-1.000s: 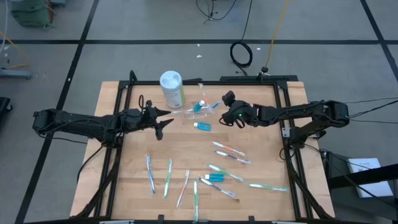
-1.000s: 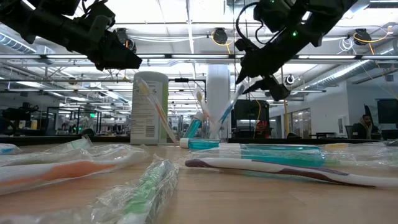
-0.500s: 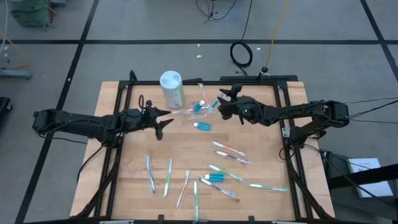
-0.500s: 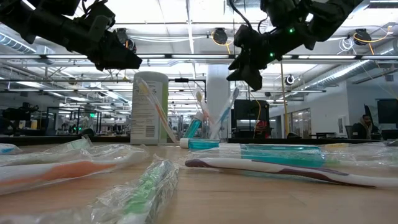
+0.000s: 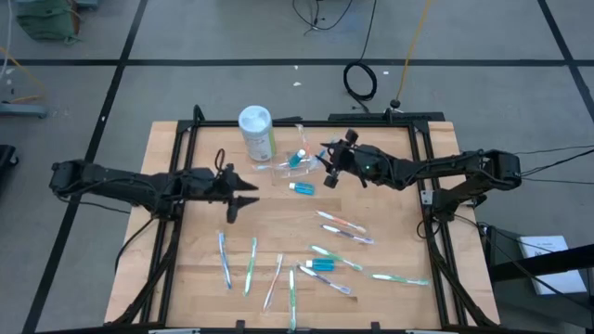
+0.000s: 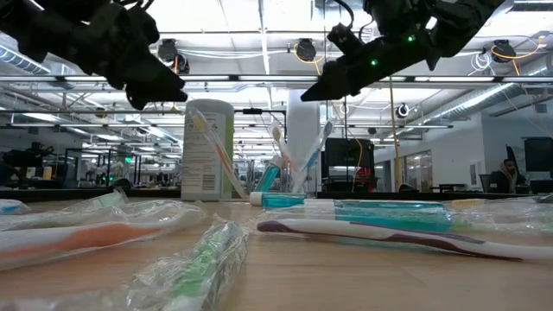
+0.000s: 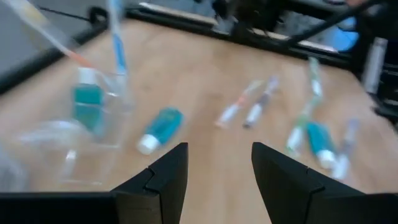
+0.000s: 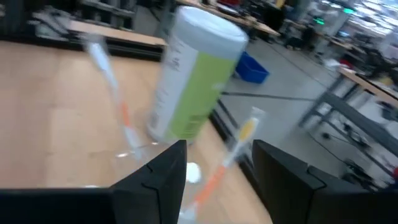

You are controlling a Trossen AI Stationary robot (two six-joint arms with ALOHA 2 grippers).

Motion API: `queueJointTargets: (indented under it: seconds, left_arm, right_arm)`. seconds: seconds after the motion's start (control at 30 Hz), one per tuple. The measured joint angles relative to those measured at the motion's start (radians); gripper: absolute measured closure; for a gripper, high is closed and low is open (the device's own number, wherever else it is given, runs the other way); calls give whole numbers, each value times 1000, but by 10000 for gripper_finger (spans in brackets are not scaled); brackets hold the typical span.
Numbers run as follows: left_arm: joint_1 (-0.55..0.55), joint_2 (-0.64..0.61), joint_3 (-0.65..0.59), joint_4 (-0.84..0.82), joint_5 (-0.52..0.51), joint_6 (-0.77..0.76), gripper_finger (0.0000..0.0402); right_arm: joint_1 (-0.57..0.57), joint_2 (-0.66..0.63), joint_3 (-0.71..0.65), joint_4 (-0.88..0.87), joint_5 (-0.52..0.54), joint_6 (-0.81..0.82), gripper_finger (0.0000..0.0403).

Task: Pick & Place toothbrushing station
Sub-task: Put the blue toothbrush into the transparent organizer

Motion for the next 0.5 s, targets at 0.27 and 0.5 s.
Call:
queueJointTargets:
  seconds: [0.27,0.5]
  left_arm:
    - [-205,31,125,-28,-57,48,218]
    - [-345,165,332,-558,-315,-253,218]
  right_arm:
    - [10,0,0,19,-22,-12,230]
    - [10,0,0,14,-22,-13,231]
